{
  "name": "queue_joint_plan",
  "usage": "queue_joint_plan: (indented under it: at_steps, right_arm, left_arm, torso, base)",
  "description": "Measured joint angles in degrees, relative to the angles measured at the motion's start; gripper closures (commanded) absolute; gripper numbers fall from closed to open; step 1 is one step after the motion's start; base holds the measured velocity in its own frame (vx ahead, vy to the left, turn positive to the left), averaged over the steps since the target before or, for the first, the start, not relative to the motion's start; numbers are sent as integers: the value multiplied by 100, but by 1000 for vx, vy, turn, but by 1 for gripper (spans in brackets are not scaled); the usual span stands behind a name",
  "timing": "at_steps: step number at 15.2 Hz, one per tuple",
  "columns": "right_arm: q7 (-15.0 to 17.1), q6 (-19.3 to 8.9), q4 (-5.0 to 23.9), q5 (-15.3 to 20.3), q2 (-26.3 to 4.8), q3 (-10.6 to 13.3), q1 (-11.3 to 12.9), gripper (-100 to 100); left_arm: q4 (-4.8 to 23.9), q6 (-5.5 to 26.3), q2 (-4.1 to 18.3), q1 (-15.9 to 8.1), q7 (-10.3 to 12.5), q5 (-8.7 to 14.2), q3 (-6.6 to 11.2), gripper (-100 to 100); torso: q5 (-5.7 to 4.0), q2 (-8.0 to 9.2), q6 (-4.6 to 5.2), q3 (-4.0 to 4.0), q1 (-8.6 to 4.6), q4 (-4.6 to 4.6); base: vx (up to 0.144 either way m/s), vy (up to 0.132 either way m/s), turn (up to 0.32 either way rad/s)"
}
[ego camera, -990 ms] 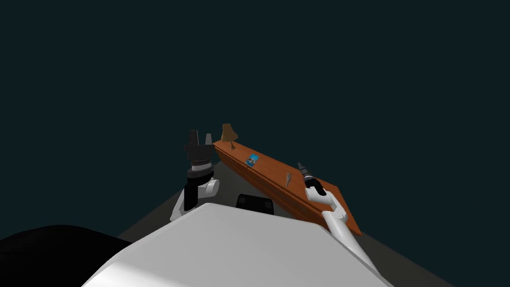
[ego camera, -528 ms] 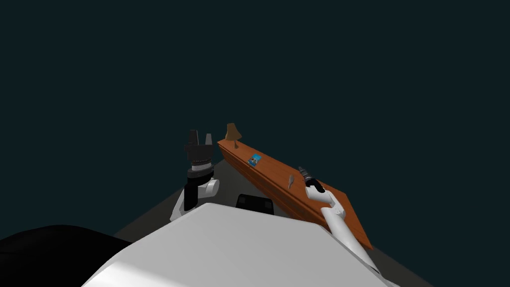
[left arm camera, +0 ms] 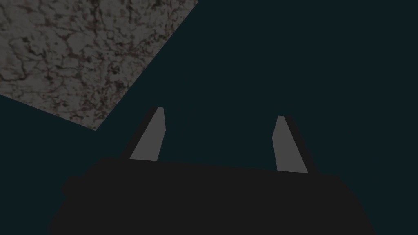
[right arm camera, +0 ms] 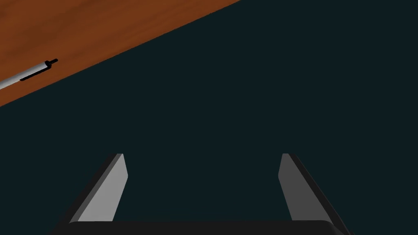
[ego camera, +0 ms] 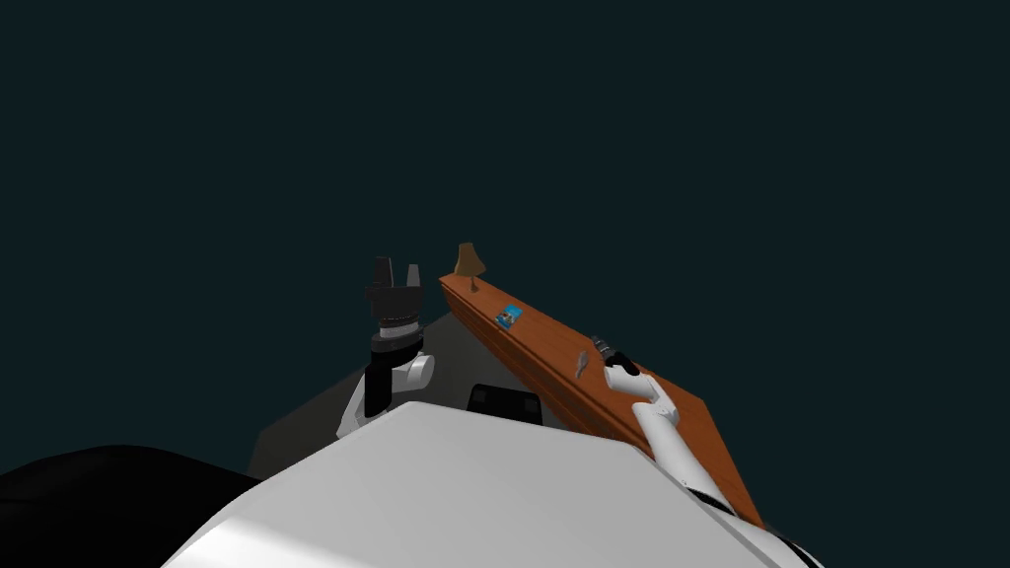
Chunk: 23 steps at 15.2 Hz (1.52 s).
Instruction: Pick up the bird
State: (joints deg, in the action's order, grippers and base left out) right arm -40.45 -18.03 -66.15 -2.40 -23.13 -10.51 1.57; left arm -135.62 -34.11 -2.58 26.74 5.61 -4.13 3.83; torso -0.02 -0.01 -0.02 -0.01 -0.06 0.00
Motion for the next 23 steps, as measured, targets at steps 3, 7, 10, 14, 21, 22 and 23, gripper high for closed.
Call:
queue_joint_plan:
  at_steps: [3, 7, 10, 14, 21, 22, 23]
  right_arm:
    - [-112, -107, 332, -46, -20, -20, 96, -100]
    - [-333, -426, 805, -144, -74, -57, 339, -100]
    - [-478, -673, 1089, -153, -60, -107, 481, -100]
    - [-669, -918, 1629, -255, -122, -127, 715, -100]
    - [-1018, -1512, 2403, -428, -215, -190, 1093, -100]
    - [-1054, -1566, 2489, -453, -230, -193, 1123, -100]
    - [-1101, -1618, 2612, -484, -247, -199, 1180, -100]
  left_arm:
    - [0, 0, 0, 0, 0, 0, 0, 0]
    - [0, 0, 0, 0, 0, 0, 0, 0]
    - [0, 0, 0, 0, 0, 0, 0, 0]
    - [0, 0, 0, 1, 0, 0, 0, 0]
    - [0, 0, 0, 0, 0, 0, 0, 0]
    - [0, 0, 0, 1, 0, 0, 0, 0]
    - [0, 0, 0, 0, 0, 0, 0, 0]
  torso:
    - [1, -1, -1, 0, 2, 0]
    - [0, 0, 0, 0, -1, 0]
    - [0, 0, 1, 0, 0, 0]
    - [0, 0, 3, 0, 0, -1]
    - [0, 0, 1, 0, 0, 0]
    - [0, -1, 4, 0, 0, -1]
    - [0, -1, 1, 0, 0, 0]
  base:
    - [-8, -7, 118]
    - [-11, -15, 128]
    - [-11, -15, 129]
    - [-11, -14, 140]
    - [-12, -16, 140]
    - [-11, -13, 111]
    - [-11, -15, 121]
